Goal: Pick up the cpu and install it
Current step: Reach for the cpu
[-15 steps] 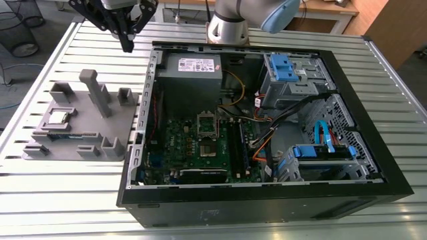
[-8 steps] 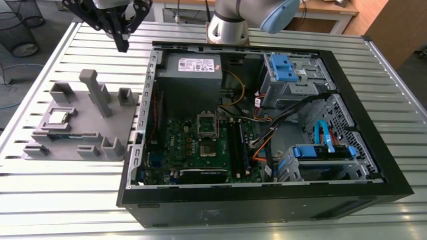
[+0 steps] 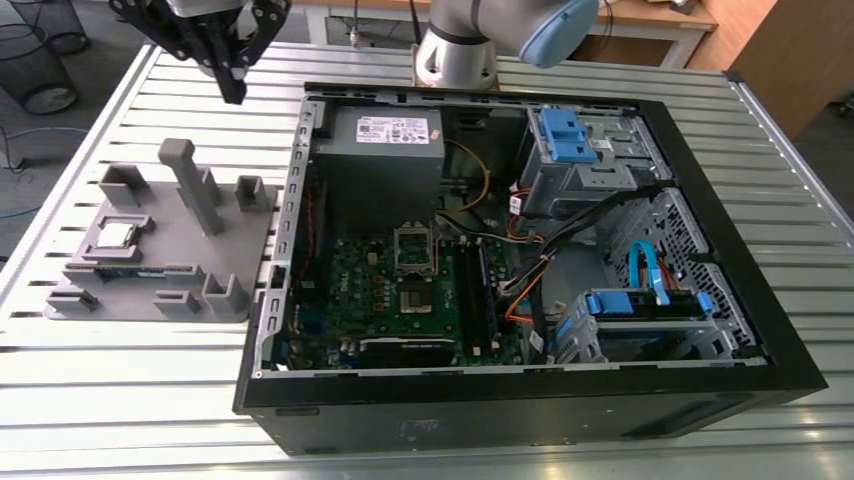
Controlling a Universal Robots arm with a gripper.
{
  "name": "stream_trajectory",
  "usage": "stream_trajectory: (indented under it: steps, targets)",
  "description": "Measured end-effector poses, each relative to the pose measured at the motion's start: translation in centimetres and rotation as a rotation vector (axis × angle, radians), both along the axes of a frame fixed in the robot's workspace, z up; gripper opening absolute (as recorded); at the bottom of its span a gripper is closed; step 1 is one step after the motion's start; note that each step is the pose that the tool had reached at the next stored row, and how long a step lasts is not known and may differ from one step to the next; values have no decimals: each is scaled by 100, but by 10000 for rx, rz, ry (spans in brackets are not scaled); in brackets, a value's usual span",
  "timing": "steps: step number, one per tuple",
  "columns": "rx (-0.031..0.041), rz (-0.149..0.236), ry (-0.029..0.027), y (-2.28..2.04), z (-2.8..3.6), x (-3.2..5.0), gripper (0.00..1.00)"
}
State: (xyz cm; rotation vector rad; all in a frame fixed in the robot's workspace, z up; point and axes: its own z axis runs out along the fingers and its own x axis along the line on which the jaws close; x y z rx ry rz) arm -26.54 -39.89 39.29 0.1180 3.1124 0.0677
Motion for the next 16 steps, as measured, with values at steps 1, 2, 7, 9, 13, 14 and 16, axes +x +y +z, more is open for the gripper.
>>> stream_trajectory:
  steps: [1,2,7,9,13,14,16]
  targets:
    - [0,0,0,0,0,-12,11]
    - [0,0,1,0,0,-25,11]
    - [0,1,0,0,0,-88,11]
    - [0,1,0,0,0,-113,11]
    - [-1,1,1,0,0,-163,11]
    - [0,1,1,0,0,-175,11]
    - [0,0,0,0,0,-199,11]
